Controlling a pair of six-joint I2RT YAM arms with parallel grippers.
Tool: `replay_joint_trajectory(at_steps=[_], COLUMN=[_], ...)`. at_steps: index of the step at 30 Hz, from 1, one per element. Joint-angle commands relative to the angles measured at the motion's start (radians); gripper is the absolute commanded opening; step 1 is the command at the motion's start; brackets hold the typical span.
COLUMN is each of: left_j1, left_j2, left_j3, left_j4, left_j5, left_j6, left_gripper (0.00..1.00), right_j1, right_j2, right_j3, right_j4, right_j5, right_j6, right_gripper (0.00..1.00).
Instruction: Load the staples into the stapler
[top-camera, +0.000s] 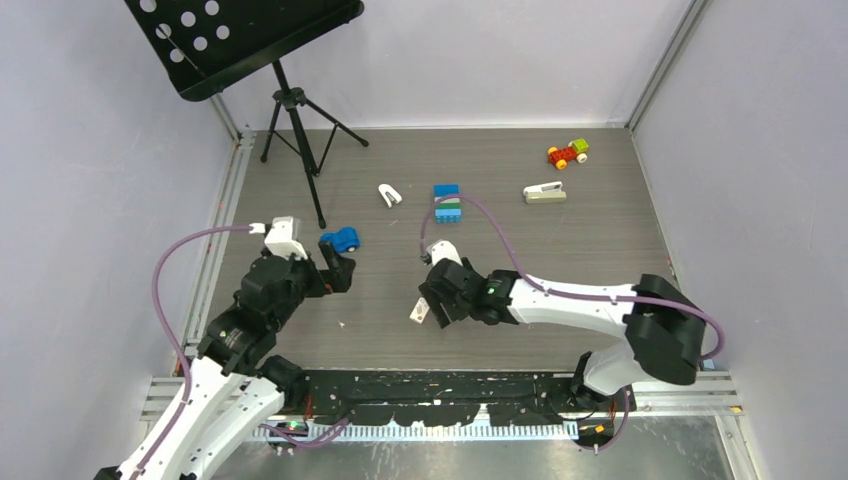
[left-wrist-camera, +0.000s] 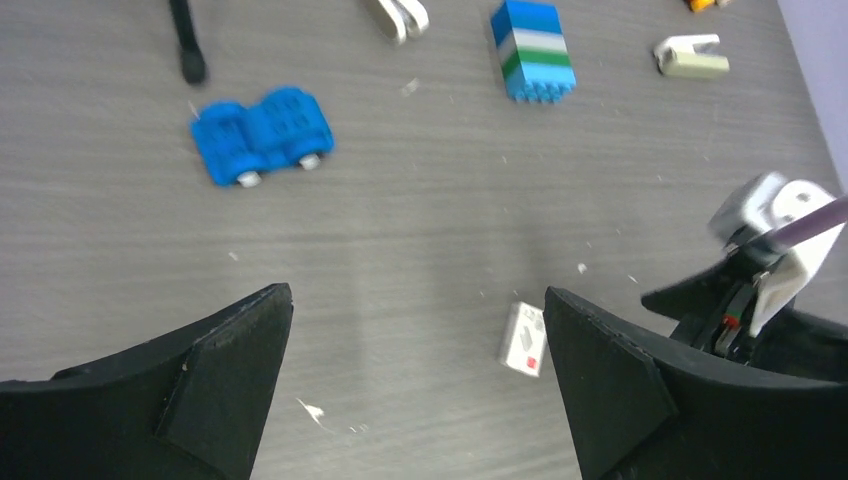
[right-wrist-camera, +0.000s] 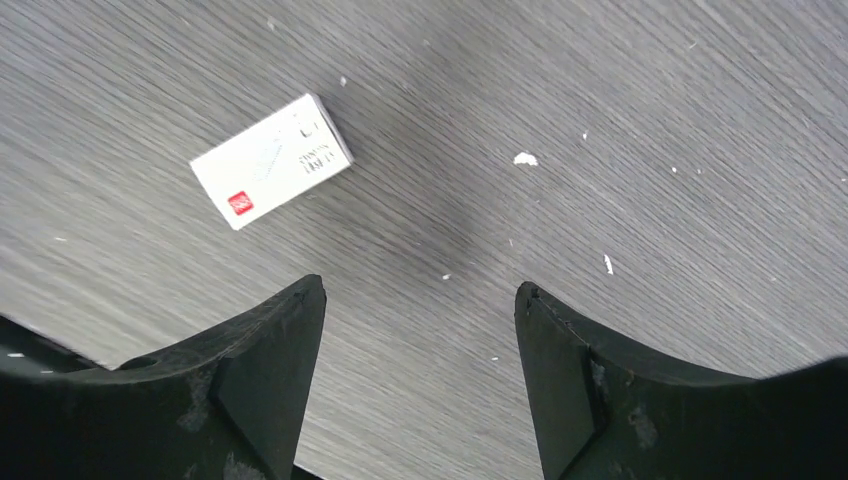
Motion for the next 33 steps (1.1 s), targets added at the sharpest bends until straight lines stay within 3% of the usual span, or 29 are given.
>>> replay_joint_trajectory(at_steps=[1, 9, 14, 18, 25, 33], left_j1=[-0.002, -0.003, -0.014, -0.036, -0.041, -0.041], left_j2=[0.032, 0.170, 0.178, 0.139, 0.140, 0.255], left_j3=[-0.083, -0.229, -0.332, -0.430, -0.445, -0.412], left_j4=[0.022, 0.212, 0.307, 0.393, 0.415, 0.435], left_j5=[0.149, 0.362, 0.354, 0.304, 0.297, 0.357], left_j6=[-0.188, -0.334, -0.500, -0.590, -0.578, -0.528], left_gripper=[1.00, 1.00, 1.00, 0.93, 0.92, 0.92], right_j1=[-0.011, -0.139, -0.229, -0.236, -0.238, -0.240], right_j2=[-0.096, -0.161, -0.183, -0.144, -0.078, 0.052], right_j3=[-0.066, -0.122, -0.164, -0.135, -0.090, -0.044], right_j4=[0.168, 0.205, 0.287, 0.294, 0.311, 0.397], right_j5=[-0.036, -0.078, -0.192, -0.229, -0.318, -0.460], right_j6=[0.090, 0.163, 0.211, 0.214, 0.210, 0.233], right_gripper=[0.74, 0.74, 0.77, 0.77, 0.77, 0.75])
